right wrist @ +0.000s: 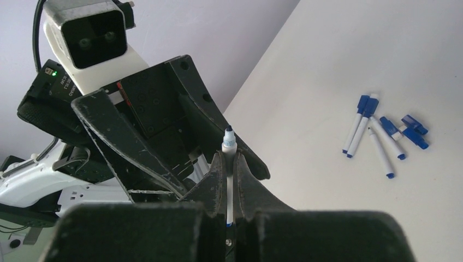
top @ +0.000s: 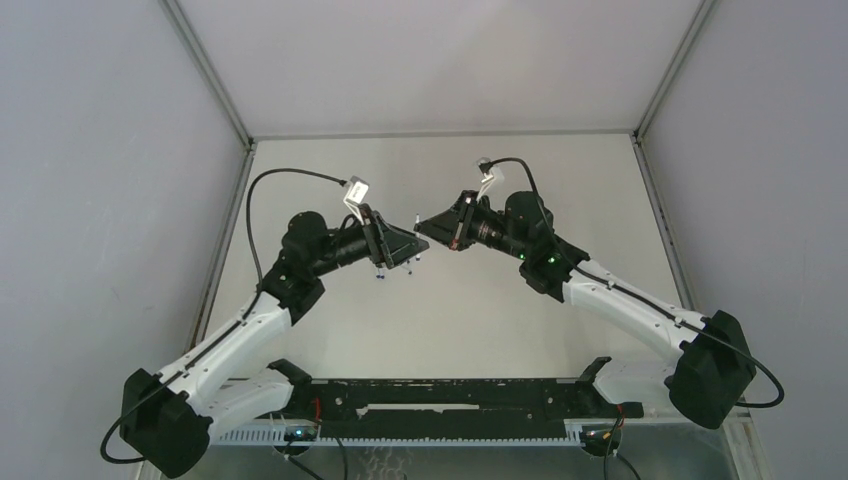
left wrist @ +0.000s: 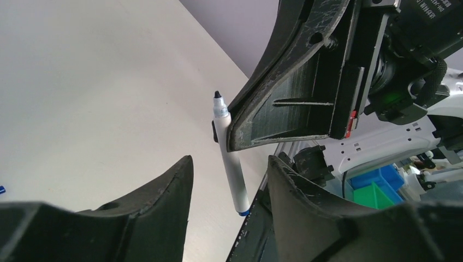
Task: Insert the pens into the pen caps
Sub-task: Pick up the pen from the center of the board.
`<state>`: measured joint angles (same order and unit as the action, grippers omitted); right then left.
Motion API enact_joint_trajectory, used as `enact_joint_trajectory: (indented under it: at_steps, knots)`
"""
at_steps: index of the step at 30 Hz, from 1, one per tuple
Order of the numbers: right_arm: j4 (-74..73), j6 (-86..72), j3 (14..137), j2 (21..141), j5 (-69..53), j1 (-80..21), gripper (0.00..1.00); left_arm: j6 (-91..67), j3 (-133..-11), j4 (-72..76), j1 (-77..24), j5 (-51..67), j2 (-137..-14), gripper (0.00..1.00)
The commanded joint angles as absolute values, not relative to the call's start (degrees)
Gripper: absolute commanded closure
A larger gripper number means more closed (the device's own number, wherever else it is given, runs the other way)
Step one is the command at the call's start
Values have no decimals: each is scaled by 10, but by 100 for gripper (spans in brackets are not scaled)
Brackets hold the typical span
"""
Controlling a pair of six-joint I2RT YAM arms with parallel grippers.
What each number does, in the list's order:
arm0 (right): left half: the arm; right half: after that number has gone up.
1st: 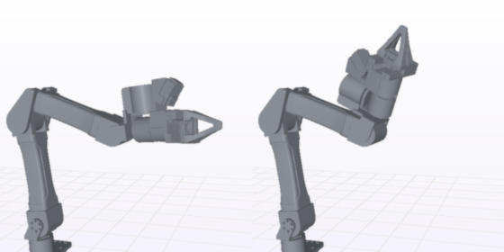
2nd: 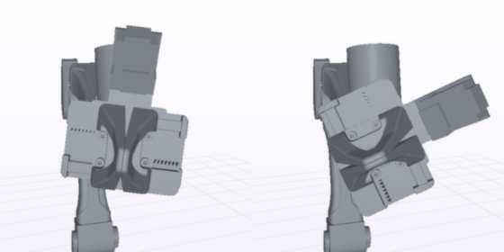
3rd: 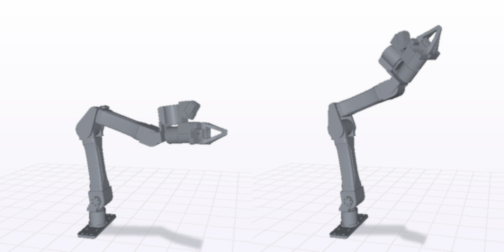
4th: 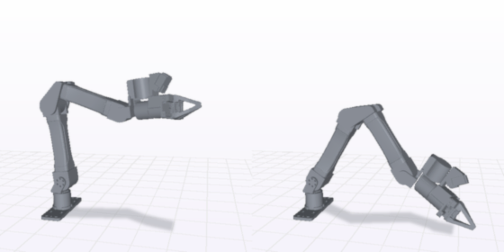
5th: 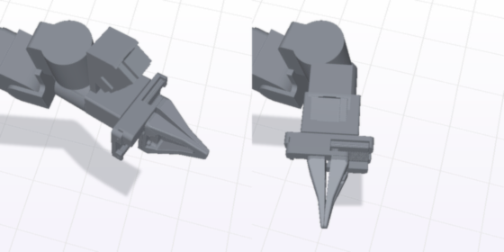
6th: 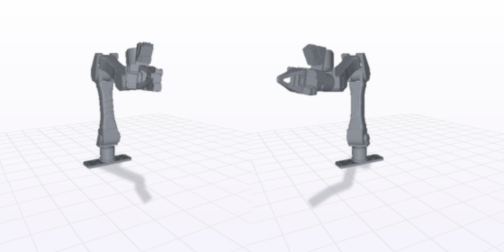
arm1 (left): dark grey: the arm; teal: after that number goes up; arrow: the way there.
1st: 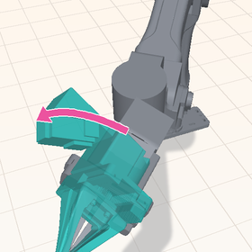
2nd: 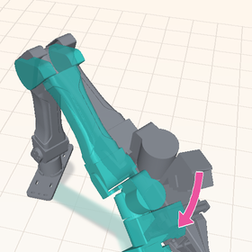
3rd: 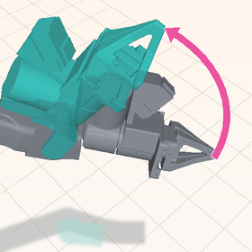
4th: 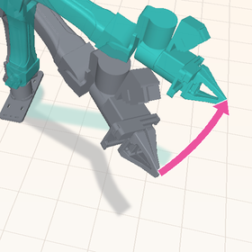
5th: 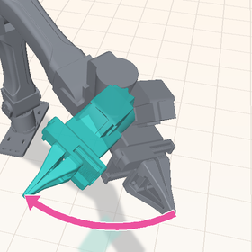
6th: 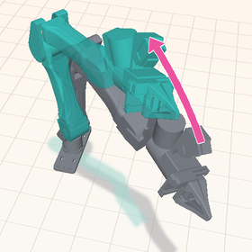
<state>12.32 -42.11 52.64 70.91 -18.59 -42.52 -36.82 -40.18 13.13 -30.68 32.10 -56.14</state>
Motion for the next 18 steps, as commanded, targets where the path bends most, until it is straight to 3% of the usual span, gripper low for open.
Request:
enact_joint_trajectory:
  at_steps: [1,12,18]
  knots:
    - [163,-414,530,701,-191,-430,100,-377,-427,164,-314,334,-567,46]
    - [153,-397,530,704,-199,-434,100,-381,-434,171,-317,333,-578,69]
    - [140,-363,530,704,-194,-438,97,-368,-450,143,-317,320,-586,97]
